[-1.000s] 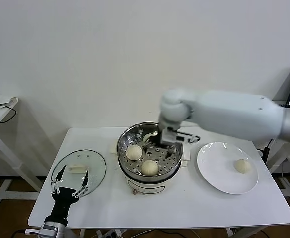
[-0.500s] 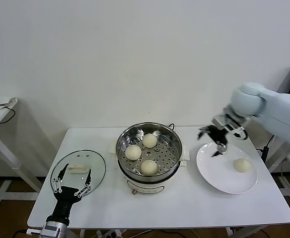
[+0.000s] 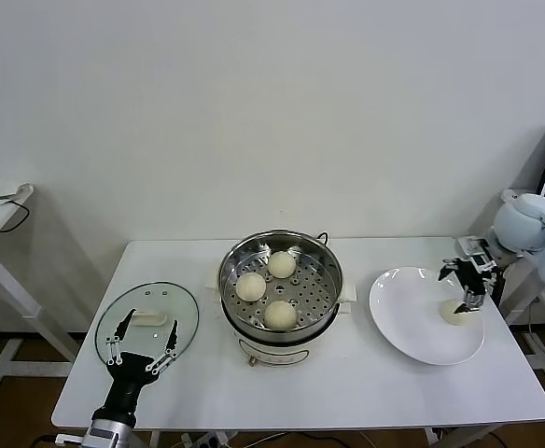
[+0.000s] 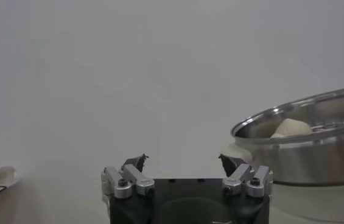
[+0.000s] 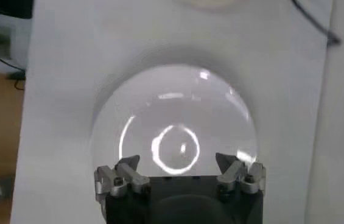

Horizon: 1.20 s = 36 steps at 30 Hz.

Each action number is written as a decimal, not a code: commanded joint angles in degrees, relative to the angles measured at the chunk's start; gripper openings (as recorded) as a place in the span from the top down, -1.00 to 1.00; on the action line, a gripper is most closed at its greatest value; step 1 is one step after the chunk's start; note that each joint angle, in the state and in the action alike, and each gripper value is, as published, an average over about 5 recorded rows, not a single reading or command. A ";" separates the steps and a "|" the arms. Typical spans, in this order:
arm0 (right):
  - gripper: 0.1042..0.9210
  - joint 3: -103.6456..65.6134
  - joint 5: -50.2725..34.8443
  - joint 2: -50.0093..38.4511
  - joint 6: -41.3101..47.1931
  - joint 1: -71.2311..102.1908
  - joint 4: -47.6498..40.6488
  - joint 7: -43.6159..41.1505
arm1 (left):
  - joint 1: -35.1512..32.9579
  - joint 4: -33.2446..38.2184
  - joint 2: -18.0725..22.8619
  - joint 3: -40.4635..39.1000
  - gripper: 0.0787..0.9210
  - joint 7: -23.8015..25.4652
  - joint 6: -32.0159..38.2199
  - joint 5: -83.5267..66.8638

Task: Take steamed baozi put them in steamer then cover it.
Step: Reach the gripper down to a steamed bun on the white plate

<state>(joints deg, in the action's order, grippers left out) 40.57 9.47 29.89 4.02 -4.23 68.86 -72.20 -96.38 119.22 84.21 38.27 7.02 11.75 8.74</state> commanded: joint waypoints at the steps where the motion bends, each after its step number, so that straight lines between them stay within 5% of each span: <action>1: -0.76 -13.30 11.17 4.69 -4.40 9.89 -13.25 0.71 | 0.00 -0.49 0.04 -0.05 -0.77 -0.05 -0.02 0.18; 36: -0.76 -20.65 21.93 13.56 -9.23 15.02 -21.23 4.60 | 0.47 -1.61 0.34 -0.15 -0.77 -0.10 -0.04 0.41</action>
<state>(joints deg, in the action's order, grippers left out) 21.19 29.63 42.57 -4.71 10.04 48.73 -68.00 -95.93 117.64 84.50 38.15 6.92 11.69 9.11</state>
